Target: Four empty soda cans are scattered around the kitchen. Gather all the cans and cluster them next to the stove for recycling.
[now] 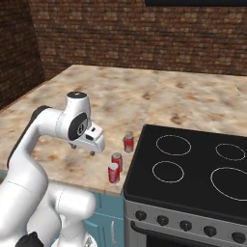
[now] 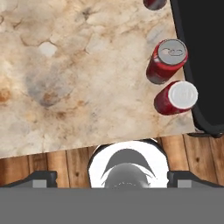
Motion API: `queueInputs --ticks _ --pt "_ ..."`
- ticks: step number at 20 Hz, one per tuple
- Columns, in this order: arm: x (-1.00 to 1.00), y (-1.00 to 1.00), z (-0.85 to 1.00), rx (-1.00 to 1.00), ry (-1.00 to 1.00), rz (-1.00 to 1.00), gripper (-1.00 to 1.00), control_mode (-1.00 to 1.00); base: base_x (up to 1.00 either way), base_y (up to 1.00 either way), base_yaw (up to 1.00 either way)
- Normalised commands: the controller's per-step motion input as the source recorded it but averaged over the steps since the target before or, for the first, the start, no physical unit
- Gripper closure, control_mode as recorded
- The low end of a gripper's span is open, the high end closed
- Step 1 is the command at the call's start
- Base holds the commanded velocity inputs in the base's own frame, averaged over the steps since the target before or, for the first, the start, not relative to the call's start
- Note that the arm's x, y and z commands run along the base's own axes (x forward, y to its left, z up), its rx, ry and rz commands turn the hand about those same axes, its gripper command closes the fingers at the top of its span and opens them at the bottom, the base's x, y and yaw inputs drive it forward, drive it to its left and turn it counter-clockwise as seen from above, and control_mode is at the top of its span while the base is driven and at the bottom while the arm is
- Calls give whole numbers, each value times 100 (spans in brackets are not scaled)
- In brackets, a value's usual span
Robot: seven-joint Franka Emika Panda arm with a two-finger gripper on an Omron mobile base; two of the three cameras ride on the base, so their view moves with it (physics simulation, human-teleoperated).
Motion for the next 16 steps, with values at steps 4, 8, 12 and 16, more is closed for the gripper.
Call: queueInputs --ticks 4,8,12,16 --pt "-5 -1 0 1 2 0 -100 -100 0 0 0" --pt "0 0 0 0 0 0 -100 -100 0 0 0" --pt "-1 1 0 0 0 0 -100 -100 0 0 0" --pt "0 0 0 0 0 0 -100 100 -78 43 9"
